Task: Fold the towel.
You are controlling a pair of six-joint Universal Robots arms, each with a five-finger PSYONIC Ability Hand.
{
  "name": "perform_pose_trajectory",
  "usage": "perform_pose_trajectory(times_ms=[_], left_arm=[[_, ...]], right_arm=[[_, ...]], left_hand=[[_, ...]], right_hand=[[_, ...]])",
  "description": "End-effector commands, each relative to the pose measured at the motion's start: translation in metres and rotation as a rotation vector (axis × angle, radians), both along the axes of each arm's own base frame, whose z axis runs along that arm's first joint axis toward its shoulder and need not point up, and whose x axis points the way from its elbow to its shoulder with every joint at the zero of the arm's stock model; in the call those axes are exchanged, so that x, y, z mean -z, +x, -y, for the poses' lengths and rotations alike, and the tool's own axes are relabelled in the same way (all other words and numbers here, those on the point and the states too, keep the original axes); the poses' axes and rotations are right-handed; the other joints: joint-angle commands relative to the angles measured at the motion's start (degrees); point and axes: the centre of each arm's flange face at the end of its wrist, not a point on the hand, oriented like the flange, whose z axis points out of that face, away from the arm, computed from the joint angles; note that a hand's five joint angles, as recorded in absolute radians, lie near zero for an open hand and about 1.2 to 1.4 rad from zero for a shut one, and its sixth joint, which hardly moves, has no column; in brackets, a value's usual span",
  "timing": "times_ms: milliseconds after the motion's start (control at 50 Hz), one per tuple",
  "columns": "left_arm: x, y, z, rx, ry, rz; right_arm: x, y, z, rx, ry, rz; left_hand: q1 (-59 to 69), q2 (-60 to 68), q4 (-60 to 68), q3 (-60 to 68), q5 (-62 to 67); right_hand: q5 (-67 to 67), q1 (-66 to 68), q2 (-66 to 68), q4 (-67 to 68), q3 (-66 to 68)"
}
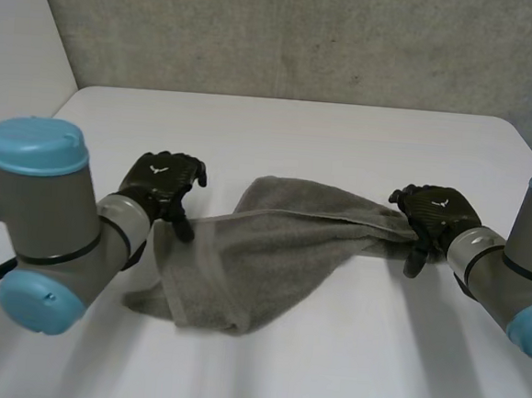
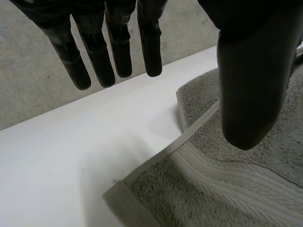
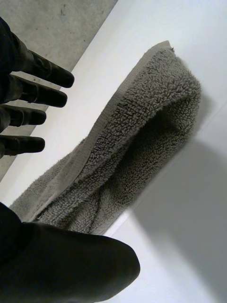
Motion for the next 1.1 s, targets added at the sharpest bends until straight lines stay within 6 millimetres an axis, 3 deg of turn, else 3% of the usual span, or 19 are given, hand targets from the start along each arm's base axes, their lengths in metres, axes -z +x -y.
perform_pose_trajectory(times_ms=[20,140,320,360,380,400,420,440,620,720,840,880,900,940,1000,1060,1100], left_arm=[[0.02,-0.01,0.02,-0.021,0.035,0.032],[0.035,-0.007,0.037,-0.097,0.083,0.083],[0.044,-0.004,0.039,-0.115,0.157,0.132],[0.045,-0.003,0.038,-0.114,0.172,0.143],[0.044,-0.003,0.037,-0.114,0.175,0.144],[0.044,-0.003,0.037,-0.114,0.175,0.144],[0.044,-0.003,0.037,-0.114,0.177,0.146],[0.043,-0.003,0.036,-0.113,0.176,0.144],[0.021,0.001,0.026,-0.11,0.178,0.134],[0.007,0.005,0.016,-0.102,0.166,0.124],[0.0,0.011,0.008,-0.103,0.168,0.124],[-0.001,0.014,0.007,-0.108,0.169,0.125],[-0.002,0.017,0.007,-0.116,0.171,0.125],[-0.003,0.019,0.007,-0.12,0.172,0.126],[-0.006,0.023,0.008,-0.129,0.169,0.123],[-0.012,0.028,0.009,-0.142,0.158,0.119],[-0.018,0.031,0.011,-0.146,0.146,0.109]], right_arm=[[0.0,-0.002,0.001,0.006,0.002,-0.001],[0.0,-0.002,0.002,0.004,-0.001,0.0],[-0.003,-0.003,0.007,0.009,-0.015,0.002],[-0.005,-0.003,0.008,0.005,-0.021,0.002],[-0.006,-0.004,0.01,0.011,-0.024,0.004],[-0.006,-0.004,0.01,0.011,-0.025,0.004],[-0.009,-0.007,0.014,0.024,-0.035,0.006],[-0.011,-0.014,0.019,0.046,-0.038,0.007],[-0.011,-0.024,0.026,0.07,-0.004,0.003],[-0.002,-0.024,0.027,0.059,0.01,-0.001],[0.007,-0.017,0.031,-0.027,0.007,-0.025],[0.014,-0.014,0.033,-0.064,0.003,-0.054],[0.014,-0.014,0.034,-0.064,0.003,-0.054],[0.023,-0.013,0.035,-0.088,0.017,-0.088],[0.024,-0.013,0.036,-0.091,0.016,-0.109],[0.014,-0.015,0.031,-0.107,0.014,-0.149],[-0.019,-0.019,0.024,-0.107,-0.018,-0.163]], left_hand=[[-2.47,-2.28,-2.41,-2.45,-0.05],[-1.97,-1.78,-1.91,-1.95,0.45],[-0.79,-0.6,-0.73,-0.77,1.63],[6.23,6.42,6.29,6.24,8.64],[19.27,19.46,19.33,19.28,21.68],[19.4,19.59,19.46,19.41,21.81],[32.89,33.08,32.95,32.9,35.3],[37.19,37.37,37.25,37.2,39.6],[53.16,53.35,53.22,53.17,55.57],[53.19,53.38,53.25,53.2,55.6],[53.19,53.38,53.25,53.2,55.6],[53.19,53.38,53.25,53.2,55.6],[53.19,53.38,53.25,53.2,55.6],[53.19,53.38,53.25,53.2,55.6],[53.19,53.38,53.25,53.2,55.6],[53.19,53.38,53.25,53.2,55.6],[53.19,53.38,53.25,53.2,55.6]], right_hand=[[-3.43,-3.04,-3.52,-4.54,-4.08],[-3.43,-3.04,-3.52,-4.54,-4.08],[-3.43,-3.04,-3.52,-4.54,-4.08],[-3.43,-3.04,-3.52,-4.54,-4.08],[-3.43,-3.04,-3.52,-4.54,-4.08],[-3.43,-3.04,-3.52,-4.54,-4.08],[-3.43,-3.04,-3.52,-4.54,-4.08],[-3.43,-3.04,-3.52,-4.54,-4.08],[0.02,0.41,-0.07,-1.1,-0.63],[4.22,4.61,4.13,3.11,3.58],[22.9,23.28,22.81,21.78,22.25],[38.79,39.18,38.7,37.68,38.14],[38.88,39.26,38.79,37.76,38.23],[60.64,61.02,60.55,59.52,59.99],[66.57,66.96,66.48,65.46,65.92],[66.57,66.96,66.48,65.46,65.92],[66.57,66.96,66.48,65.46,65.92]])
